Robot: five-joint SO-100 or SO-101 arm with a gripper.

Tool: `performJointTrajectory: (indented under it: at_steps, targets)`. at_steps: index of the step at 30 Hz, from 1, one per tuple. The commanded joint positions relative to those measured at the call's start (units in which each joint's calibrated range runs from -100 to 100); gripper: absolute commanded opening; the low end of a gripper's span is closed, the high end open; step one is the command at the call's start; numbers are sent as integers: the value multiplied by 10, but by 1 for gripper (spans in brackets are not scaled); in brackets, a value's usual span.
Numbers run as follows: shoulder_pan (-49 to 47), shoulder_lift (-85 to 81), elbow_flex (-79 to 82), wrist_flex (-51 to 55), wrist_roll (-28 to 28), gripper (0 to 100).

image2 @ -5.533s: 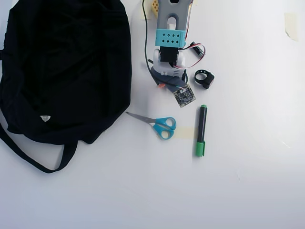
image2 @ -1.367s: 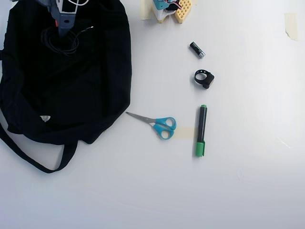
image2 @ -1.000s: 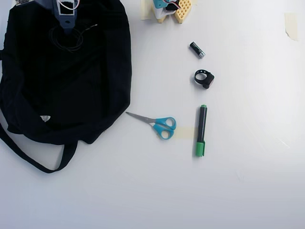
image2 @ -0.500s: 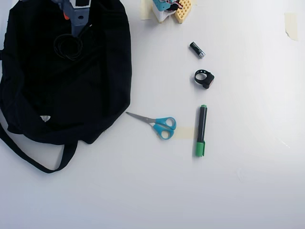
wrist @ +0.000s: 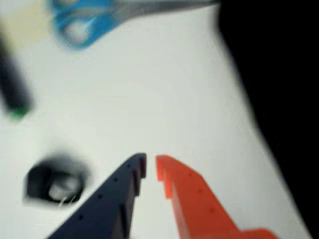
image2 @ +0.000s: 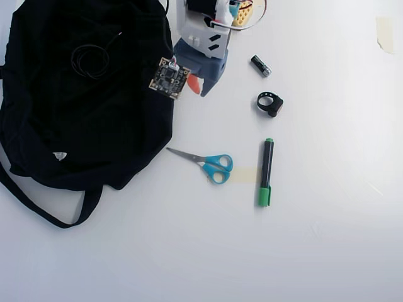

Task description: Put the cable into the black bag

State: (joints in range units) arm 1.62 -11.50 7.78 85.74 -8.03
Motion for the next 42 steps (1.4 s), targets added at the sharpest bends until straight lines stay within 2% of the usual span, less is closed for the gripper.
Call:
performJointTrajectory:
  at_steps: [1,8,16,19,25,32,42]
  targets:
    - [-75,-54,-15,37,-1,2]
    - [-140,-88,-15,57,-1,2]
    - [-144,-209,84,38,-1,2]
    - [-145,-282,158,5,0,2]
    - [-141,-443,362,-105,46,2]
    - [-137,-619,620,-224,47,2]
    - [-140,-873,862,-233,47,2]
